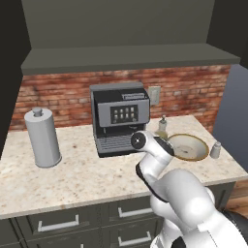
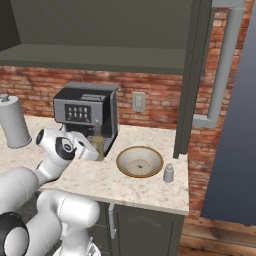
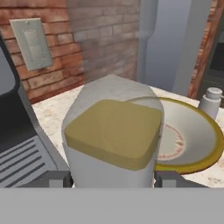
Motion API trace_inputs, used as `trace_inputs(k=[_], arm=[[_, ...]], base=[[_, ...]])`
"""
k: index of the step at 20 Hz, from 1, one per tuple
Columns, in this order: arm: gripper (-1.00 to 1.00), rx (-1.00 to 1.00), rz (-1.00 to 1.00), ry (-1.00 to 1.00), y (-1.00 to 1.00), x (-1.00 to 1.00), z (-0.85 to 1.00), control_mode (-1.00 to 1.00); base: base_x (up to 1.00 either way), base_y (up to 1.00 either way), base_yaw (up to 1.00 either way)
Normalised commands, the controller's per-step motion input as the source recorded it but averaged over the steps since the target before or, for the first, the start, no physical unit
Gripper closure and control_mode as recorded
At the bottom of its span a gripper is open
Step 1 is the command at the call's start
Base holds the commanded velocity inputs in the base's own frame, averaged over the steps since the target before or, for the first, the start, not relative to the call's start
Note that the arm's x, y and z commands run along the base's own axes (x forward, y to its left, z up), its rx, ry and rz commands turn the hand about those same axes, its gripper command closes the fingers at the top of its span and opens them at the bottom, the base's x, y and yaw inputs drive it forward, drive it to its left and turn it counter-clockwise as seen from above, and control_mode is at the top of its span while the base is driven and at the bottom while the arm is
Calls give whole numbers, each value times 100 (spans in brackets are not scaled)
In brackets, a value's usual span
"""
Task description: Retrieve the bottle and the shaker from the cabinet and place them next to the mixing bowl on the counter. Then add garlic from the fridge to the mixing bowl.
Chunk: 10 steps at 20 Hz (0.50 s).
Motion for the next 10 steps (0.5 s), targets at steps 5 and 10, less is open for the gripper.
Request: trace_inputs(k=[5,10], arm=[[100,1,-2,0,-6,12,-36,-100],[100,0,-6,0,-3,12,-23,-100]], base=[[0,0,0],[0,0,0]])
